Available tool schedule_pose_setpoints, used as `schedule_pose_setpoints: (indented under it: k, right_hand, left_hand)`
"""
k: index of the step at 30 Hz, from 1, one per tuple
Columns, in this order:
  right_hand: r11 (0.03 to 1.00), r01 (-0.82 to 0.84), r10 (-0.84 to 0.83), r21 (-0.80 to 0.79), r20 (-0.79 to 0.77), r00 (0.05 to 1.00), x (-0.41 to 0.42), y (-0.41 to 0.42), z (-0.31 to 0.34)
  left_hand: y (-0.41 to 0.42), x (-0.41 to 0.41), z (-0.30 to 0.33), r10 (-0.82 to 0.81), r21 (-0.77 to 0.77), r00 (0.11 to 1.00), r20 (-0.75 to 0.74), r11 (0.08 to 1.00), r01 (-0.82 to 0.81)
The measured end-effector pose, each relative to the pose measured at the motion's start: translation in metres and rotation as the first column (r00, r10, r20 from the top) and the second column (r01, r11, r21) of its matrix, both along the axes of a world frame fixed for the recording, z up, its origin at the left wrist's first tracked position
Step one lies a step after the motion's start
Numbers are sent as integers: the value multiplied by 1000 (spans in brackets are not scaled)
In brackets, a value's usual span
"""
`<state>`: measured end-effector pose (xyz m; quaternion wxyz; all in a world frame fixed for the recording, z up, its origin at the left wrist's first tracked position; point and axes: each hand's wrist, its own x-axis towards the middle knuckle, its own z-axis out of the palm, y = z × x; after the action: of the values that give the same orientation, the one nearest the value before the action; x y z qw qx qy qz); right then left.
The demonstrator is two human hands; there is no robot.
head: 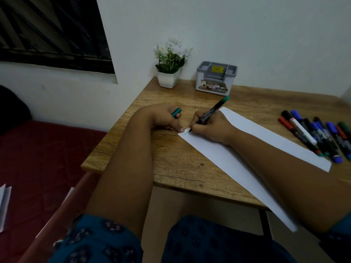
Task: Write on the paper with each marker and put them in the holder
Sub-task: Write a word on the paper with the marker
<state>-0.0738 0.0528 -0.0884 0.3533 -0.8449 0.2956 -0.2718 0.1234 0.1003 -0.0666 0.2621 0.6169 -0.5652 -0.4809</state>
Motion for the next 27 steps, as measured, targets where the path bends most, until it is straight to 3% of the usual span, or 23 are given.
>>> schedule_pose_setpoints:
  k: [21, 27]
  right_hand:
    - [998, 42, -41, 43, -12, 999, -1, 1, 2]
    - [868, 70, -247, 492, 305, 920, -5, -1, 5]
  left_hand:
    - [2, 1, 1, 4, 13, 1000, 5, 1000, -4]
    - [9, -4, 2, 34, -49, 997, 70, 998, -30]
